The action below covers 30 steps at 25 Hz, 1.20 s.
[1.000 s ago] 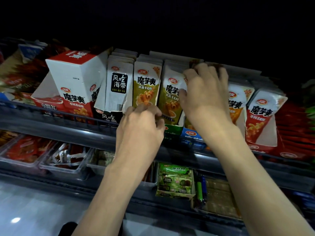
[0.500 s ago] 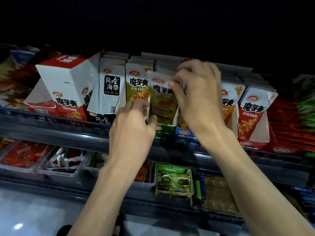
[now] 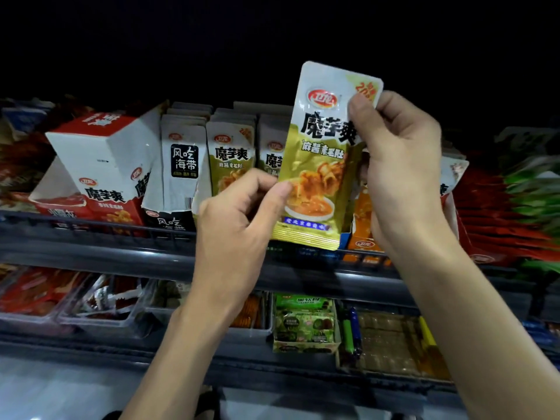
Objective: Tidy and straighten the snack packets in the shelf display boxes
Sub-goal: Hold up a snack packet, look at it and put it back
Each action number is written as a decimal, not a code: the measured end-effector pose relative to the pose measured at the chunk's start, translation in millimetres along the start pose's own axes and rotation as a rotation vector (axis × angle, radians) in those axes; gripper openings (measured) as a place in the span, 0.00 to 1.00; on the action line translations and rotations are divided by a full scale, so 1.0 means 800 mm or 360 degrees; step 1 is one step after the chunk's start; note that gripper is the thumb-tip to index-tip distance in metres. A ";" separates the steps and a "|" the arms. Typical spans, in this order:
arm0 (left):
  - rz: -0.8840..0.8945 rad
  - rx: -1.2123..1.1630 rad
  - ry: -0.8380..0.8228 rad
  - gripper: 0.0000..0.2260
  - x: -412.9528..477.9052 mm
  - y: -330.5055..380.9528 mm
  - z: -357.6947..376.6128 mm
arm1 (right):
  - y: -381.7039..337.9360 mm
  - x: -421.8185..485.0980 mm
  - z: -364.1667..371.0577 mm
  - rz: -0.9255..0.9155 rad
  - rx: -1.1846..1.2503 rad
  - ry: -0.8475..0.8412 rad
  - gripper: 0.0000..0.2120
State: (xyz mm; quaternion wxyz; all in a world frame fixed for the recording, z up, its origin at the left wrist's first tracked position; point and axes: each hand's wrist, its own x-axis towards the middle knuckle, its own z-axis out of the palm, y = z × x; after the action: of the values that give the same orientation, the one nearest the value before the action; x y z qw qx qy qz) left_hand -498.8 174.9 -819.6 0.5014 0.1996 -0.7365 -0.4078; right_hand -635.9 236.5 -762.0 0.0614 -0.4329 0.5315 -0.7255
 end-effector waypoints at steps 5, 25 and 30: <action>0.0065 -0.0160 -0.0073 0.10 -0.002 0.002 0.012 | 0.001 -0.001 -0.015 0.0147 0.0036 -0.0009 0.09; 0.0055 0.0128 0.0117 0.11 -0.004 -0.010 0.013 | -0.010 -0.007 -0.020 0.0205 -0.0075 -0.0127 0.07; 0.0145 0.0330 0.0144 0.11 -0.001 -0.010 0.005 | -0.011 -0.009 -0.009 0.0158 0.0026 -0.0088 0.04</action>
State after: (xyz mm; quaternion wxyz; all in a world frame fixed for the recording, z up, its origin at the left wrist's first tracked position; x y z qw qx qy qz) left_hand -503.2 172.5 -826.9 0.5289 0.2349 -0.7596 -0.2967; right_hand -633.1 249.4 -759.1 0.1156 -0.4253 0.5444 -0.7137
